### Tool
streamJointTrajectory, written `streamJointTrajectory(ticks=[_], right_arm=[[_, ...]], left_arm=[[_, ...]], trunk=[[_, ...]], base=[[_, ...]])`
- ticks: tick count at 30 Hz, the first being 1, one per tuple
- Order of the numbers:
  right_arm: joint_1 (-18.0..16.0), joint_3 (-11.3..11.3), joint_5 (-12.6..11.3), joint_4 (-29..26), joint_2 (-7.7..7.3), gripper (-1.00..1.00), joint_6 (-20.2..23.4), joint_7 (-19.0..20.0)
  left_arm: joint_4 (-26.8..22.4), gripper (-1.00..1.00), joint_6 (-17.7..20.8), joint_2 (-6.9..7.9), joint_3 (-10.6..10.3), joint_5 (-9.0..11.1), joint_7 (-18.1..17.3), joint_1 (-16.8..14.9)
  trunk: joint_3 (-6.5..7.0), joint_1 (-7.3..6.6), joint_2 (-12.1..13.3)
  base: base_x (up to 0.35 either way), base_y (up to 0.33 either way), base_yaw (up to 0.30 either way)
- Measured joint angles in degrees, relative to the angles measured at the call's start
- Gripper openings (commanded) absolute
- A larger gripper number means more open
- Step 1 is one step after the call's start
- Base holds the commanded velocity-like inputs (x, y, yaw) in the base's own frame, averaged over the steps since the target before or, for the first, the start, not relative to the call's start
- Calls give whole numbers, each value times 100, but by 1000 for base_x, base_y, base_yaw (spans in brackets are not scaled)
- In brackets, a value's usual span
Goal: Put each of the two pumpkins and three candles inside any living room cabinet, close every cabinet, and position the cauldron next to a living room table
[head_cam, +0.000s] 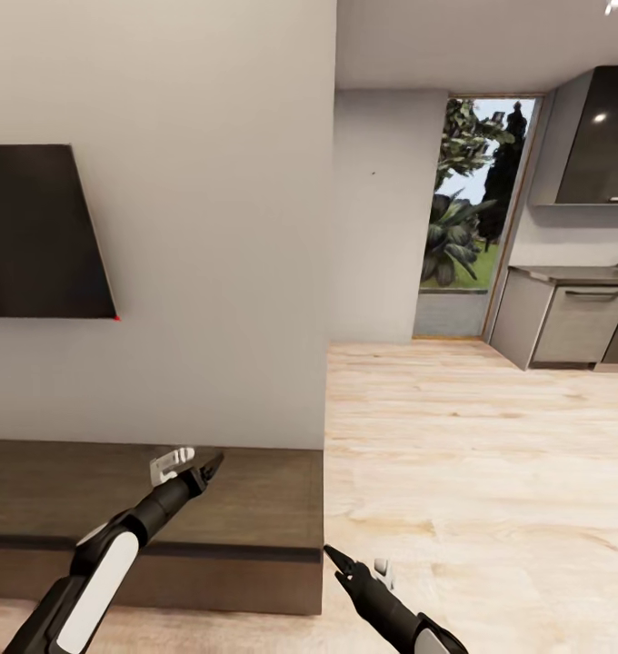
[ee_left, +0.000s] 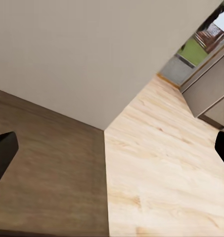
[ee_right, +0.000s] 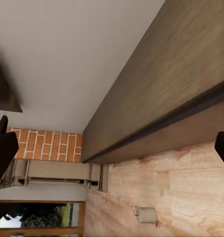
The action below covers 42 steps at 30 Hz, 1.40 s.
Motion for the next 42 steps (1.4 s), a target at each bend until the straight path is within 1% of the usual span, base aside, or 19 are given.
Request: streamJointTrajectory(ticks=[6, 8, 10, 15, 42], right_arm=[[0, 5, 35, 3, 15, 100, -4, -40], [0, 2, 103, 3, 18, 100, -4, -48], [0, -9, 226, -20, 28, 100, -28, -50], [0, -22, 306, -23, 33, 100, -211, -34], [0, -24, 310, 3, 33, 100, -239, -10]], left_arm=[[-37, 100, -24, -2, -5, -2, -17, 33], [-39, 100, -30, -2, -6, -2, -18, 34], [-39, 100, -36, -5, -7, -2, -17, 36], [-39, 100, -41, -6, -6, -2, -17, 37], [-43, 100, -49, -27, -8, -2, -20, 37]], trunk=[[-108, 132, -241], [-144, 176, -321], [-180, 220, -401], [-269, 330, -602], [-754, 923, -1685]], base=[[0, 0, 0], [0, 0, 0], [0, 0, 0], [0, 0, 0], [0, 0, 0]])
